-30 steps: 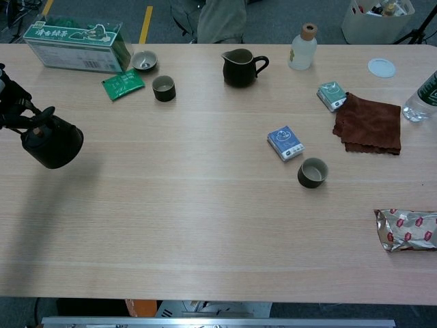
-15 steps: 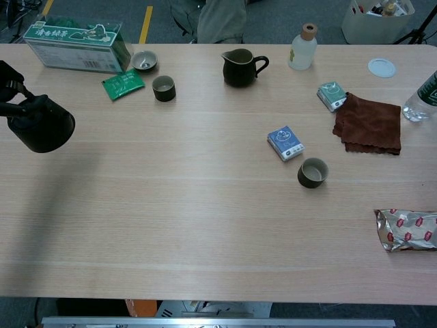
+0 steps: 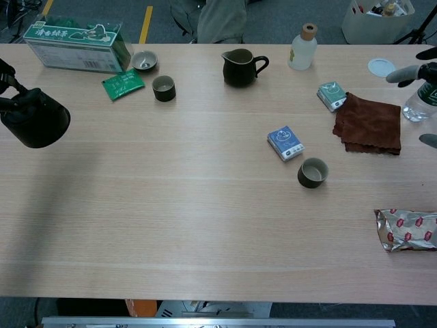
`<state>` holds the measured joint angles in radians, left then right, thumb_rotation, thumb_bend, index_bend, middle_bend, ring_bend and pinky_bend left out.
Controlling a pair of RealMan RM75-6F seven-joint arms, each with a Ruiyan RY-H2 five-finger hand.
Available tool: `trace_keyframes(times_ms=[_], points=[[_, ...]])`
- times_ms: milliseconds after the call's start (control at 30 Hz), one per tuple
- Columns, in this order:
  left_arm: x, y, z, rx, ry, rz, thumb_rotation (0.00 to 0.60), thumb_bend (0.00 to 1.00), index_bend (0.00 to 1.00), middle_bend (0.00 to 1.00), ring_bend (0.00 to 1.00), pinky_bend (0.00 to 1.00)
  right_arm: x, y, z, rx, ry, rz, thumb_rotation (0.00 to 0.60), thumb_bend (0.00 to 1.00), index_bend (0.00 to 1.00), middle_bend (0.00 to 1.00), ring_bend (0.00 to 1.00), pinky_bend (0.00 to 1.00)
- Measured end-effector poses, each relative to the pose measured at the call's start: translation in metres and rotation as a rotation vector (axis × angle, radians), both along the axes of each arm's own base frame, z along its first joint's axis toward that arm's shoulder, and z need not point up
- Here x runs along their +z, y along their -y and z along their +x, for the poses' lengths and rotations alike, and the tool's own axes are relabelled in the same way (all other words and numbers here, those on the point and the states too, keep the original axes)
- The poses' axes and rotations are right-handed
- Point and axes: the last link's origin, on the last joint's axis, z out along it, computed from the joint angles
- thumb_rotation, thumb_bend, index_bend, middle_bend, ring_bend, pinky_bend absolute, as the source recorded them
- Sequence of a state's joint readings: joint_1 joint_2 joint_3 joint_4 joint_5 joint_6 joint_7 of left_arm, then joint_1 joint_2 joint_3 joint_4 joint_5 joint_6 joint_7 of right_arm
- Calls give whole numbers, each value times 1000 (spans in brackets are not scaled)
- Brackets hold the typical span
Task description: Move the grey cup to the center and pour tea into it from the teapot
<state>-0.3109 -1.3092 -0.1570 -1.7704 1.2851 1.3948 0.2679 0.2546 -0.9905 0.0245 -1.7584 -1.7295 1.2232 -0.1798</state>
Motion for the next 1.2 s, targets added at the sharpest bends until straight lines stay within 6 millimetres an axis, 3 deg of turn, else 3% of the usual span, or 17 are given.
trace_keyframes(times_ms=[433,833,1200], points=[[8,6,-2,3,-6,4,512,305,1000,1000,836,55,-61,11,5,21,-114,180,600,188,251,299,126,123],[13,11,-5,18,-8,4,506,304,1000,1000,834,55,-115,33,9,34,-179,234,600,186,251,299,126,123],[19,16,-10,34,-9,5,512,303,1000,1000,833,55,-148,45,9,28,-219,255,600,186,251,299,126,123]])
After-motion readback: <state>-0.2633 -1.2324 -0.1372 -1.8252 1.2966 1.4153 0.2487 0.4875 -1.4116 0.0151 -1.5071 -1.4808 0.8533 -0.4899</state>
